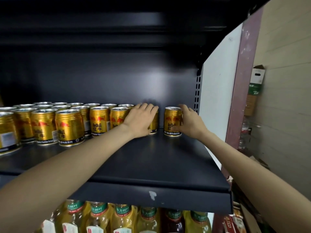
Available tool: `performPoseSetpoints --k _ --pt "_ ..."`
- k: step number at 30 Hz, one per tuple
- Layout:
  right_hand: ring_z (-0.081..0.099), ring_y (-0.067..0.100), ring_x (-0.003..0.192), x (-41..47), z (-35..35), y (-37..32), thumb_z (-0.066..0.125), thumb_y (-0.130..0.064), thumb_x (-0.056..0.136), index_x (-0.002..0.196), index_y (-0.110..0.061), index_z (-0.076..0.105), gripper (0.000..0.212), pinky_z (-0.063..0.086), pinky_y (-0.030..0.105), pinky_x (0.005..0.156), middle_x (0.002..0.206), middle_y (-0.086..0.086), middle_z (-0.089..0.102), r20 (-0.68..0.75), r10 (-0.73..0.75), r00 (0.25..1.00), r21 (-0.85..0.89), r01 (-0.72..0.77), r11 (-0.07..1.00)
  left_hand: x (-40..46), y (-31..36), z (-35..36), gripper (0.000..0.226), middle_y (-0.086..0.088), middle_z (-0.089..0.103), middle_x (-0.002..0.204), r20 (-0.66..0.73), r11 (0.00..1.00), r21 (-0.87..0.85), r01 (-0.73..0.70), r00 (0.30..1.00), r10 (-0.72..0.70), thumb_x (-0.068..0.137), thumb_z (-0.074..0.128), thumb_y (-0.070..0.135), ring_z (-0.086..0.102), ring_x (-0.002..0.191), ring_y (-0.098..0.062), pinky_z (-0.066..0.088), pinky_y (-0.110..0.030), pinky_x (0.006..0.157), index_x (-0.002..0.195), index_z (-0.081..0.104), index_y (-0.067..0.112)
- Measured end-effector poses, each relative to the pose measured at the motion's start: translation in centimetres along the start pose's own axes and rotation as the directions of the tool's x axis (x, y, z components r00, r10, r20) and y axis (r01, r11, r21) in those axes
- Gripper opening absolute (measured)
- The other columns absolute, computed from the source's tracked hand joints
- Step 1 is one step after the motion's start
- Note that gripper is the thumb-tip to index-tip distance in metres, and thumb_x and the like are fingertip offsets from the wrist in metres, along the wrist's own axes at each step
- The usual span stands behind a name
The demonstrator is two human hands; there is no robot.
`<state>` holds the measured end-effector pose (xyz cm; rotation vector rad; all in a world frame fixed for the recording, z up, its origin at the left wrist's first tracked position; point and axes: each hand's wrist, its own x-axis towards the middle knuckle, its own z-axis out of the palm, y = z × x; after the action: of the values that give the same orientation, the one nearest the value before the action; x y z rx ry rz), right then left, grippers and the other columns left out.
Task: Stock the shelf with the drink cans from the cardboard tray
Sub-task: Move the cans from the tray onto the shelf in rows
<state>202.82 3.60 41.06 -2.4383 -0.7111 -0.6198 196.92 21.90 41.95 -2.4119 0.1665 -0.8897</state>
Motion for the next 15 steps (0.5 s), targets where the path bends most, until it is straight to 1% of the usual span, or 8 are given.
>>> performPoseSetpoints --k 2,4,6,9,11,13,15 --pt "0.049 0.033 0.12 0.3 0.4 -0.6 0.081 -0.03 0.069 0.137 -0.009 0.035 0.085 0.042 0.038 0.094 0.132 0.015 0.051 -0.027 -0.001 1.0 -0.01 0.001 1.0 0.4 0.0 -0.1 0.082 -0.01 0.042 0.137 0.014 1.0 0.023 0.005 1.0 -0.005 0.081 0.066 0.041 0.042 0.125 -0.025 0.036 -0.034 0.101 0.142 0.023 0.007" --pt "0.05 0.032 0.119 0.8 0.9 -1.3 0.081 -0.031 0.069 0.134 -0.007 0.038 0.081 0.042 0.038 0.095 0.131 0.014 0.051 -0.017 -0.001 1.0 -0.018 0.001 1.0 0.6 0.2 -0.2 0.082 -0.01 0.045 0.135 0.036 0.998 0.057 0.03 0.999 -0.032 0.081 0.065 0.042 0.045 0.123 -0.025 0.039 -0.034 0.098 0.141 0.024 0.005" --pt "0.05 0.032 0.119 1.3 1.4 -2.0 0.079 -0.031 0.071 0.132 -0.006 0.038 0.077 0.042 0.039 0.094 0.131 0.014 0.05 -0.005 -0.002 1.0 -0.035 0.002 0.999 0.5 0.3 0.2 0.082 -0.012 0.047 0.133 0.062 0.991 0.117 0.072 0.995 -0.079 0.083 0.061 0.047 0.046 0.121 -0.026 0.038 -0.036 0.098 0.141 0.023 0.003" --pt "0.052 0.034 0.117 1.8 2.0 -2.5 0.076 -0.033 0.074 0.129 -0.006 0.038 0.073 0.043 0.041 0.091 0.13 0.015 0.048 0.011 -0.021 1.0 -0.092 0.022 0.995 0.4 0.1 0.7 0.084 -0.015 0.046 0.134 0.069 0.978 0.183 0.1 0.991 -0.114 0.085 0.056 0.051 0.046 0.122 -0.027 0.033 -0.041 0.104 0.14 0.021 -0.001" --pt "0.051 0.037 0.118 1.8 2.1 -2.5 0.073 -0.04 0.076 0.137 -0.008 0.03 0.081 0.044 0.044 0.091 0.134 0.014 0.044 0.032 -0.043 0.999 -0.174 0.048 0.984 0.2 -0.1 0.9 0.086 -0.017 0.045 0.134 0.067 0.972 0.225 0.075 0.994 -0.092 0.087 0.052 0.053 0.045 0.122 -0.028 0.03 -0.044 0.107 0.142 0.016 -0.004" --pt "0.045 0.035 0.125 1.4 1.6 -2.0 0.07 -0.047 0.077 0.147 -0.014 0.018 0.094 0.046 0.046 0.091 0.141 0.013 0.037 0.04 -0.09 0.995 -0.279 0.098 0.955 0.0 -0.1 0.9 0.089 -0.019 0.042 0.138 0.068 0.965 0.256 0.049 0.995 -0.068 0.089 0.047 0.055 0.043 0.125 -0.029 0.027 -0.045 0.109 0.143 0.01 -0.005" --pt "0.04 0.033 0.128 1.0 1.0 -1.3 0.068 -0.047 0.079 0.149 -0.018 0.015 0.093 0.047 0.045 0.09 0.145 0.011 0.032 0.018 -0.177 0.984 -0.348 0.172 0.922 -0.3 -0.2 0.9 0.088 -0.02 0.038 0.141 0.063 0.958 0.284 0.028 0.997 -0.048 0.09 0.045 0.054 0.04 0.127 -0.03 0.025 -0.047 0.11 0.144 0.007 -0.005"
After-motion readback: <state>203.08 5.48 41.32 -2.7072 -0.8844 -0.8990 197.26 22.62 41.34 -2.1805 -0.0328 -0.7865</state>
